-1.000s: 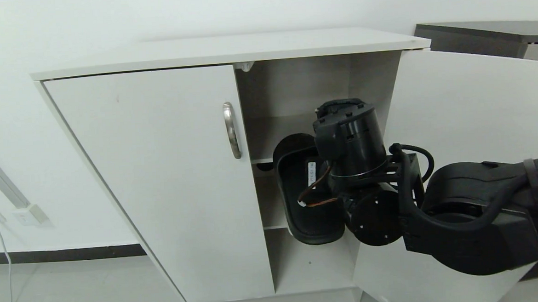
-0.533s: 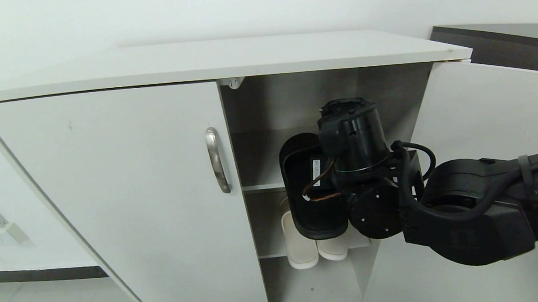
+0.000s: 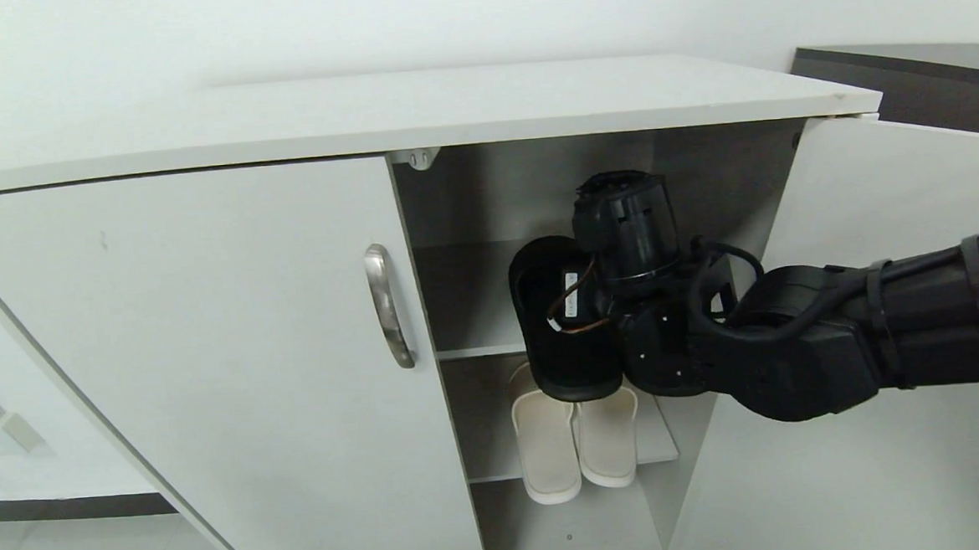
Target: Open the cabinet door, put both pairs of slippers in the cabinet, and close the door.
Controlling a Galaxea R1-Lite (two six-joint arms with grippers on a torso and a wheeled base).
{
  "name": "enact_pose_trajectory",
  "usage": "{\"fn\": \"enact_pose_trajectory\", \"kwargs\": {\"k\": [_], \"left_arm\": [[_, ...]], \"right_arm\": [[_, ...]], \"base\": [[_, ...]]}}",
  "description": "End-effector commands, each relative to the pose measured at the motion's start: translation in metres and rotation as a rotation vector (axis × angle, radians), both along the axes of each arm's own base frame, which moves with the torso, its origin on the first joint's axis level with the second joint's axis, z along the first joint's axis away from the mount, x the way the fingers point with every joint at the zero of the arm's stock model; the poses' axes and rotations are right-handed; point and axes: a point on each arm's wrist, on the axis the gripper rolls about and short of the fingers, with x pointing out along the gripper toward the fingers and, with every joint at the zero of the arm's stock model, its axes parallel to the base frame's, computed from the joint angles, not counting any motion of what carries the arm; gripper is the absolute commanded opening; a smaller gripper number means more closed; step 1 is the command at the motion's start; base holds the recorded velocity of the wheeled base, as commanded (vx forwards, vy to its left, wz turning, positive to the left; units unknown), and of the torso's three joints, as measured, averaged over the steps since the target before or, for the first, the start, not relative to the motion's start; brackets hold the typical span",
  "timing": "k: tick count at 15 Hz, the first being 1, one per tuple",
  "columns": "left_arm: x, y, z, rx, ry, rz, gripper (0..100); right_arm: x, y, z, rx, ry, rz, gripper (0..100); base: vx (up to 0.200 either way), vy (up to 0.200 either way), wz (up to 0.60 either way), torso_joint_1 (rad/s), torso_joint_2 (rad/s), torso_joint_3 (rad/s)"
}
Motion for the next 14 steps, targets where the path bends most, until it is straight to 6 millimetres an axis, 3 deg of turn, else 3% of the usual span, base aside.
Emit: {"fn": "enact_pose_trajectory", "kwargs": {"k": [1, 7, 14], "left_arm": [[0.000, 0.000, 0.000, -0.001, 0.001, 0.000, 0], [0.000, 0.000, 0.000, -0.001, -0.001, 0.000, 0], [0.000, 0.000, 0.000, -0.001, 0.001, 0.000, 0]], "right_arm": [[0.012, 0.007, -0.007, -0.012, 0.010, -0.002, 0], [0.042, 0.014, 0.005, 0.002, 0.004, -0.023, 0], [0.044, 0.019, 0.003, 0.005, 0.011, 0.010, 0]], "base": [[0.000, 0.000, 0.00, 0.000, 0.00, 0.000], [0.000, 0.000, 0.00, 0.000, 0.00, 0.000], [0.000, 0.000, 0.00, 0.000, 0.00, 0.000]]}}
